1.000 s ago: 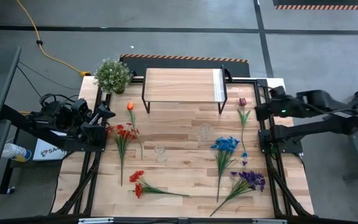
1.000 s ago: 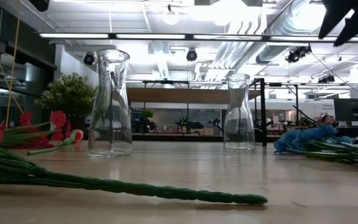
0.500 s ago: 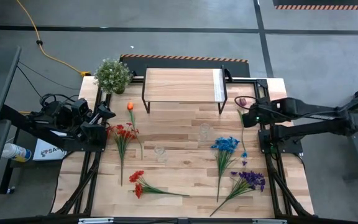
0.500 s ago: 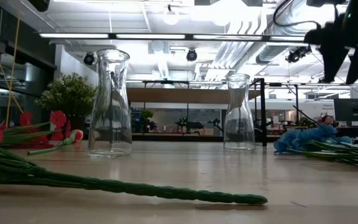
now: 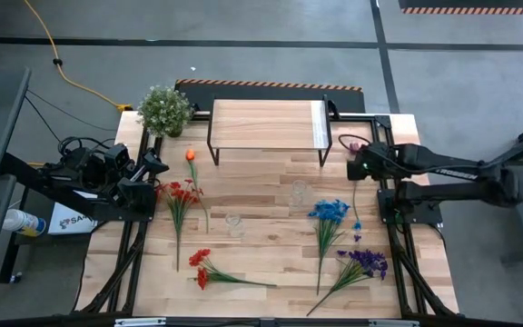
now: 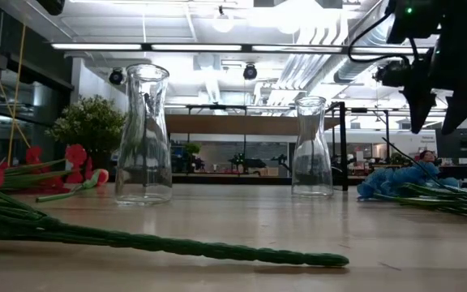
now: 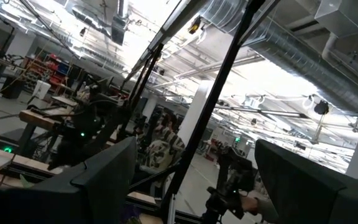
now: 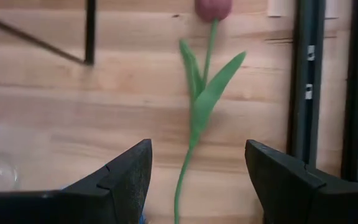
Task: Pick and place flowers into a vace then onto a shelf
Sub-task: Put the dark red tulip into the right transparent vase
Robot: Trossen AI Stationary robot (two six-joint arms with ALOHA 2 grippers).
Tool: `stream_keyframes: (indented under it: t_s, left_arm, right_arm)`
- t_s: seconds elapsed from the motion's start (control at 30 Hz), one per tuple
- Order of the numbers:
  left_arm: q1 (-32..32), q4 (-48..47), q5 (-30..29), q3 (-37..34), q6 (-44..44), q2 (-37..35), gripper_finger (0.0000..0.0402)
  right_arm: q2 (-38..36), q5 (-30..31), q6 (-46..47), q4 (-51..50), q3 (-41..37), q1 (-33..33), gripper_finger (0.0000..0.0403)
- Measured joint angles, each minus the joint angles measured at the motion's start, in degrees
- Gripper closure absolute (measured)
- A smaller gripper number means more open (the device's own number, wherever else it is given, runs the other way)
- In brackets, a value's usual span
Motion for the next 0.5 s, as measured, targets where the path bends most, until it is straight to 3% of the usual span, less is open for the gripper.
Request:
stream_keyframes:
  t_s: [0.27,0.5]
  left_arm:
    - [-0.01,-0.19,-0.23,0.00,0.02,0.00,0.0043]
    - [0.01,-2.19,-2.73,0.00,-0.06,0.02,0.0043]
  right_arm:
    - [0.95,0.31,-6.69,1.38,0.00,-8.79,0.0155]
    - [4.54,-3.80,-15.98,10.73,0.00,-17.22,0.0155]
